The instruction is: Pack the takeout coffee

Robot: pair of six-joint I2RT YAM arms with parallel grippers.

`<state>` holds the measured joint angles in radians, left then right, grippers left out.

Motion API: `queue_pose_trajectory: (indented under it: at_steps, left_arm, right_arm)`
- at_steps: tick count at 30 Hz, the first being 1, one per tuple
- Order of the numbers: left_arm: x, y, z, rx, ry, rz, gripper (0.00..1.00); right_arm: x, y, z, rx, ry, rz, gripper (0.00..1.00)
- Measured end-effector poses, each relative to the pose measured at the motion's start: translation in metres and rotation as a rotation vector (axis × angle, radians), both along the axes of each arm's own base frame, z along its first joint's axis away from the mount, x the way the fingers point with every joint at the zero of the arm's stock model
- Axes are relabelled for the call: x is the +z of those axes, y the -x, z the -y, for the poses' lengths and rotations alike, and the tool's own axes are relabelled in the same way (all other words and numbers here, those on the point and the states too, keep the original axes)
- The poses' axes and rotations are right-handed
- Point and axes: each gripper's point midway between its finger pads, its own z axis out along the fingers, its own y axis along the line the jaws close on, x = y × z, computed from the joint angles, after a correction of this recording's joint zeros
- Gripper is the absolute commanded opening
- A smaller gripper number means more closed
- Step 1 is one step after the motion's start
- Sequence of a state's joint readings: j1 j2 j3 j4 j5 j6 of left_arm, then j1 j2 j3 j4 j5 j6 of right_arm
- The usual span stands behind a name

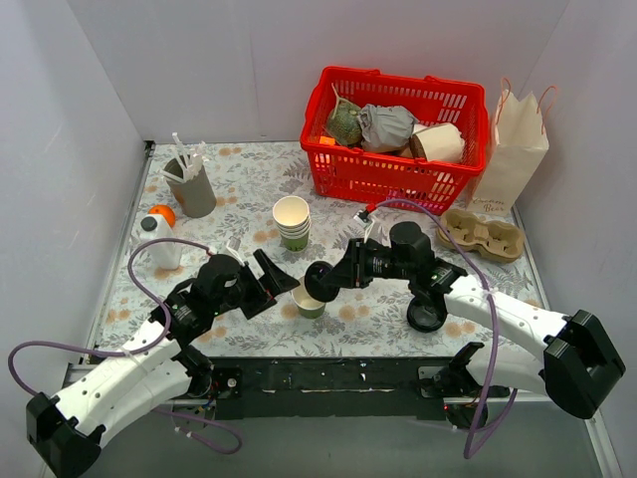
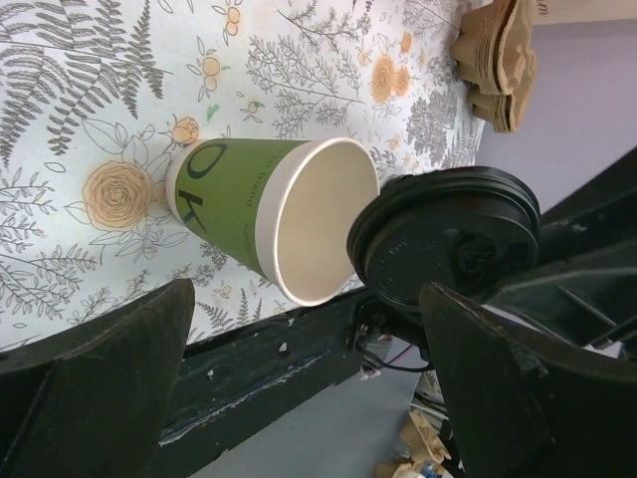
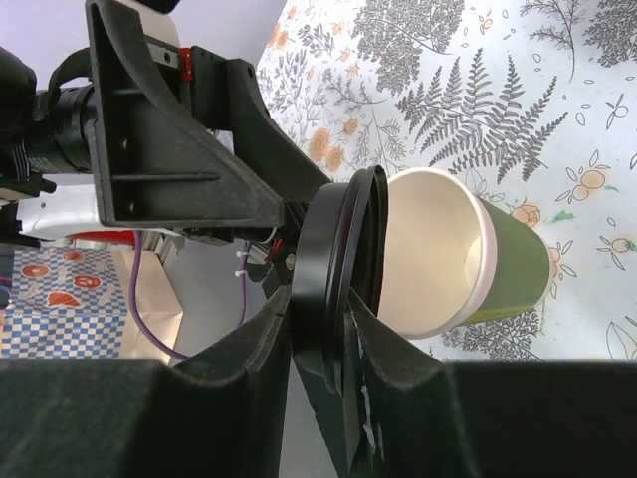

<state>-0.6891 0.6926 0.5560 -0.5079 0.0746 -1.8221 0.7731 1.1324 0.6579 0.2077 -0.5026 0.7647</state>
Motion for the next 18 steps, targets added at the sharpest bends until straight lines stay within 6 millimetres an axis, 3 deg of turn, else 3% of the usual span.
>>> queue_pose_trajectory:
  at_steps: [18]
  left_arm:
    - [-0.007, -0.001, 0.017, -0.059, 0.055, 0.007, 0.98]
  right_arm:
    - [-0.026, -0.009, -0.001, -0.051, 0.019, -0.085, 0.46]
